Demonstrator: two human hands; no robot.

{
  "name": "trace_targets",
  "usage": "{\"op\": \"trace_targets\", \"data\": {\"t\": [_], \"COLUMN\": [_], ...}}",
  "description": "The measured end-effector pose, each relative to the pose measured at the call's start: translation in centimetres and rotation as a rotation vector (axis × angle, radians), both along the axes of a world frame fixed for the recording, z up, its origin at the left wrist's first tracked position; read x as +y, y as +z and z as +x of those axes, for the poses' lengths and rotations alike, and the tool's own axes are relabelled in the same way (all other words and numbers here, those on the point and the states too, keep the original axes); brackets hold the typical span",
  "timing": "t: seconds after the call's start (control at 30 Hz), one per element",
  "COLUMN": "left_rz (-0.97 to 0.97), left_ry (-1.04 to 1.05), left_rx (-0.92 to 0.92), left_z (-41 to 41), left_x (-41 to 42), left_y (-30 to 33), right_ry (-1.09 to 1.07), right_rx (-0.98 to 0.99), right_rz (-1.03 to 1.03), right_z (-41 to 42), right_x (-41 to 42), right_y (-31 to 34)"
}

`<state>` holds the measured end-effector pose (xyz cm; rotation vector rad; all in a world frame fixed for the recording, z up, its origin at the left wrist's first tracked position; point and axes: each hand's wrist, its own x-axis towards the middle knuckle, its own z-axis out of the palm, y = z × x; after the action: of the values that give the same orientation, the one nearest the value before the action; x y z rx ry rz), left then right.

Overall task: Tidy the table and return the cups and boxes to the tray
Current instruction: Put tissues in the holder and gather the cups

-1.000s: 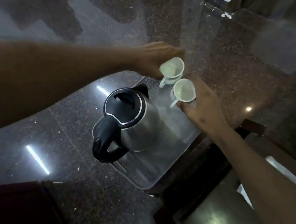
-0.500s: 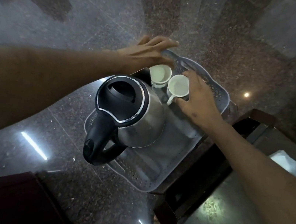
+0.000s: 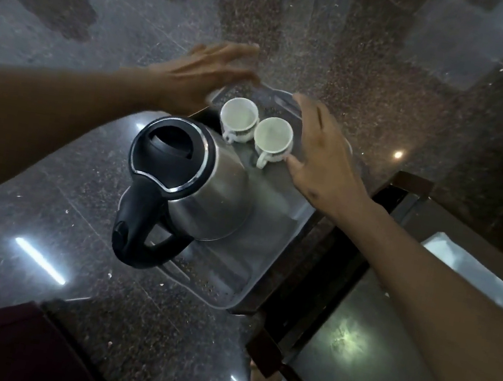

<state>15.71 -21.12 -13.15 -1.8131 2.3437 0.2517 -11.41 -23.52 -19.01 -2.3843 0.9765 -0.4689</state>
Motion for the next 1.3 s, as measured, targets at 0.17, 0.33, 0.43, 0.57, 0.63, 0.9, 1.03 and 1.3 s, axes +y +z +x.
{"op": "trace_targets", "data": {"t": [0.17,0.33,0.43,0.57,0.63,0.9,1.03,1.3], "left_rz": [-0.213,-0.365,-0.376,-0.303,-0.23,0.197,0.365,0.392], "left_ry": [0.209,0.207,0.161,0.12,0.104,-0.058,-0.117,-0.057], "left_rx": [0.071,0.276,0.421,0.616,0.736,0.818,0.698,0.611], "left_z": [-1.0,-11.1,-20.8,-35.8,-44.0,-68.5,-75.3,-80.3], "left_x": [-2.0,-3.8,-3.9,0.2,3.8,14.5,16.3,17.3], "left_y": [4.6,8.8,8.0,3.0,0.1,-7.6,-10.8,-15.3], "right_ry": [-0.104,-0.315,-0.478,-0.683,-0.796,-0.989,-0.996,-0.942], "right_rx": [-0.043,0.098,0.229,0.293,0.332,0.483,0.409,0.235], "right_rz": [0.004,0.092,0.176,0.163,0.144,0.279,0.377,0.448], "right_z": [-8.6,-23.7,-34.3,-47.5,-54.0,-69.3,-70.8,-70.8], "right_x": [1.0,6.4,10.9,17.8,21.0,26.8,26.7,24.7], "right_y": [2.9,2.5,1.4,0.8,0.4,-2.0,-5.3,-9.0]}}
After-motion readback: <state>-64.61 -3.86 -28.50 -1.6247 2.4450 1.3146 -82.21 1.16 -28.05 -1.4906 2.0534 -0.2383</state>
